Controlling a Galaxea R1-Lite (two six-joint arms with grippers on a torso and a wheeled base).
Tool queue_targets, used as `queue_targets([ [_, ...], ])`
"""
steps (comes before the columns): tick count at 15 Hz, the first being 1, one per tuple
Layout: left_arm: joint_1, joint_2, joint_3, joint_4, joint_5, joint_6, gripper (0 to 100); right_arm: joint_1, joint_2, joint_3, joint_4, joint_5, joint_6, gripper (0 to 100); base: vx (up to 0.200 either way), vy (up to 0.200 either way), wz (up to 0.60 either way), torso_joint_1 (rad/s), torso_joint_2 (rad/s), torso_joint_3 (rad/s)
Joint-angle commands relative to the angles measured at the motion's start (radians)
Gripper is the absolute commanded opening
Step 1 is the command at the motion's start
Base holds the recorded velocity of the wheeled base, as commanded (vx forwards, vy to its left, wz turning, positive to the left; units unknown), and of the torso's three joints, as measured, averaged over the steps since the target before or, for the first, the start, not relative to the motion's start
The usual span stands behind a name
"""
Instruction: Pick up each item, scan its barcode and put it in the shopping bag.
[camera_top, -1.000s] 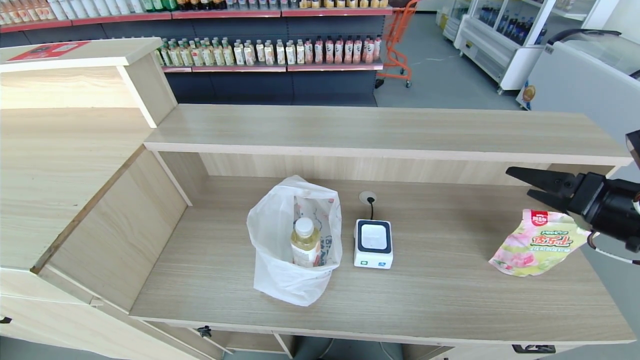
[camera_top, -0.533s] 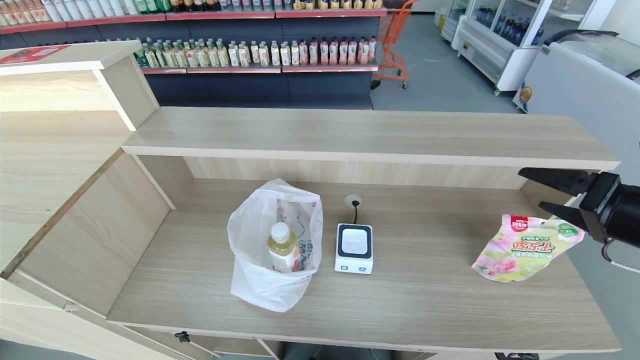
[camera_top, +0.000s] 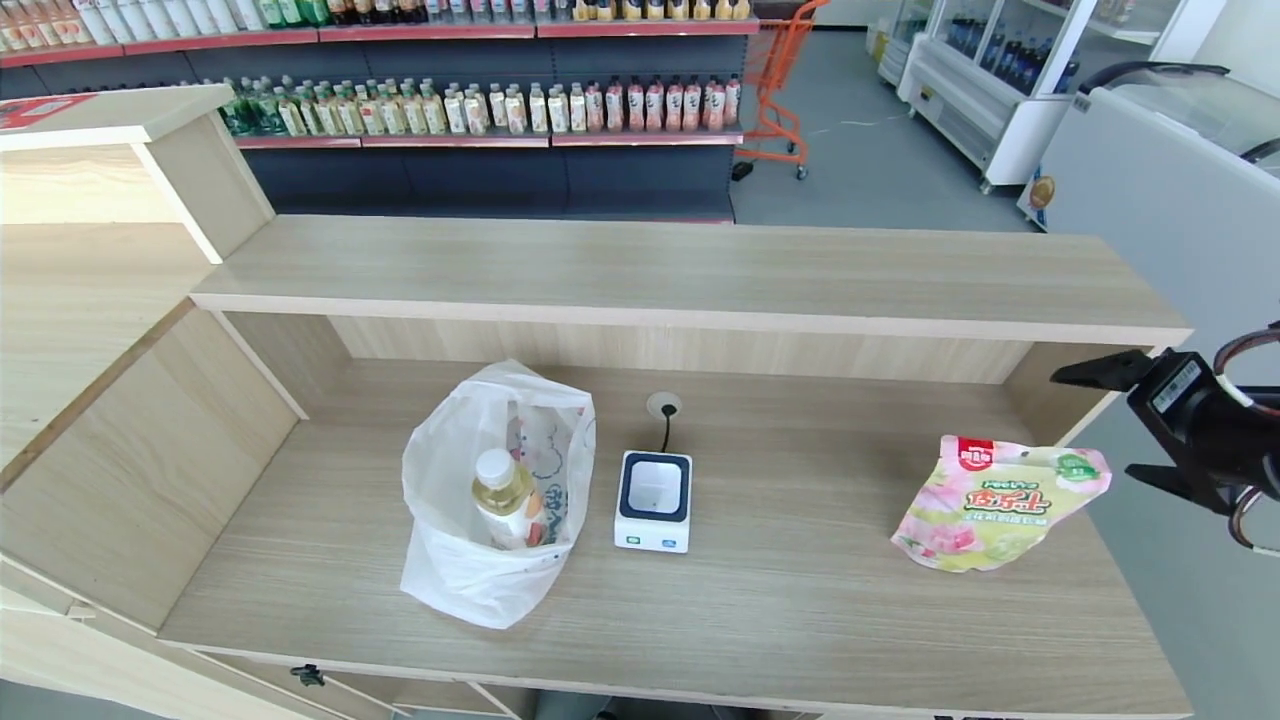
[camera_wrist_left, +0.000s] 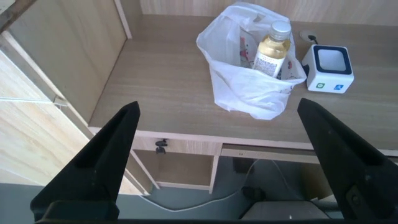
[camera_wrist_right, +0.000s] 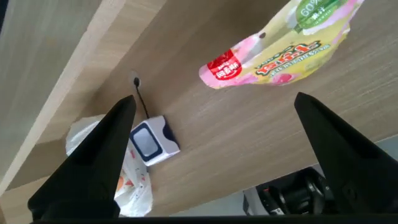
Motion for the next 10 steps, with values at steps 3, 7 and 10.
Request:
queue_targets([
  [3,0.001,0.000,0.000,0.000,0.000,0.001,100,0.001,0.217,-0.247,0.242,-0.178,0.154,100,0.000,0.000,0.00,0.000,0.00,0.000],
  [7,0.001,0.000,0.000,0.000,0.000,0.001,100,0.027,0.372,-0.268,0.294,-0.235,0.186,100,0.000,0.000,0.00,0.000,0.00,0.000],
  [10,0.001,0.000,0.000,0.000,0.000,0.001,100,0.039,0.530,-0.268,0.170,-0.287,0.189,100,0.000,0.000,0.00,0.000,0.00,0.000],
])
